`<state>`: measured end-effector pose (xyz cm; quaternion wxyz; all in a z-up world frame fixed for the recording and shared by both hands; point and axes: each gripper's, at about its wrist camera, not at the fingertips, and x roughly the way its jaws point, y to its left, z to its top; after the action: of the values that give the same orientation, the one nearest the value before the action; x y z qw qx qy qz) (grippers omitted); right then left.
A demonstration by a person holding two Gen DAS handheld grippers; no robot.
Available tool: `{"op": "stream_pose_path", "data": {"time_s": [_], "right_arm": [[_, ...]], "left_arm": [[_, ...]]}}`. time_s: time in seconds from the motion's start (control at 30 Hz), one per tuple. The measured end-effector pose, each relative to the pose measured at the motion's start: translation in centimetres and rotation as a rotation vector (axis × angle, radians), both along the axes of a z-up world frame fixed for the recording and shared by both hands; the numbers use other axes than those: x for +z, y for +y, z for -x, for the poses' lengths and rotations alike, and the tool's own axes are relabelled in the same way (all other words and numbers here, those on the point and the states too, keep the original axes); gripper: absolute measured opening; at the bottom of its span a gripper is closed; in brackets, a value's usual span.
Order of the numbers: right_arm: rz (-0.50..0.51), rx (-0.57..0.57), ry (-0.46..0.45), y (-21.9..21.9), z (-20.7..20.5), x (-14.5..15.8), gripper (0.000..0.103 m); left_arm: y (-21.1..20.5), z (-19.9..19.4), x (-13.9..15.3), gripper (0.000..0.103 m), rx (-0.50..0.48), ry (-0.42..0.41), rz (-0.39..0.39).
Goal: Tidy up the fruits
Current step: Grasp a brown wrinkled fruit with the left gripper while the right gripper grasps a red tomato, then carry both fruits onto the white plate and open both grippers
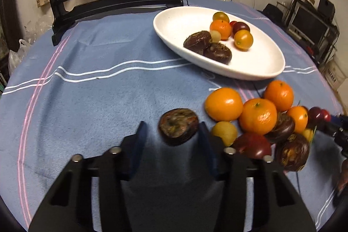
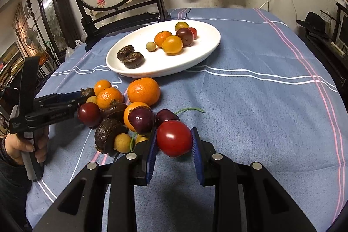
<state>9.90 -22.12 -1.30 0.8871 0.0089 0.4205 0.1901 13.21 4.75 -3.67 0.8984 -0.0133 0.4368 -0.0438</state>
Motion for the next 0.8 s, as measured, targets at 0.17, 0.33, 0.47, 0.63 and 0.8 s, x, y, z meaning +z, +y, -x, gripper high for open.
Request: {"op": "stream_pose_path", "data": {"time_s": [0.17,0.33,0.47,0.63,0.8], "right_arm": [[-0.038,-0.030,-0.009,-0.7,-0.2,0.3,0.031],[-0.069,-0.049,-0.046,-0.6,-0.3,2.3,0.031],[-0.043,-0.003,-0.075,1.4,-1.5,4.5,0.031],[-0.034,0.039,-0.114,4.2,-4.6,6.0,0.030],[-0.014,0.045,-0.091,5.8,-7.6,4.3,0.031]], "left_arm": [[0.3,0.8,0.6,0.037,0.030,0.005,0.036],[-0.5,1.9,3.5,0.037,0.015,-0.048,0.032],[-2.7,0.8,6.2,0.037,-0.038,-0.088,0.017],[-5.2,-2.8,7.6,0.037,-0.056,-0.105,0.034],[-6.9,-7.3,6.5,0.037,-0.044,-0.060,0.068]]}}
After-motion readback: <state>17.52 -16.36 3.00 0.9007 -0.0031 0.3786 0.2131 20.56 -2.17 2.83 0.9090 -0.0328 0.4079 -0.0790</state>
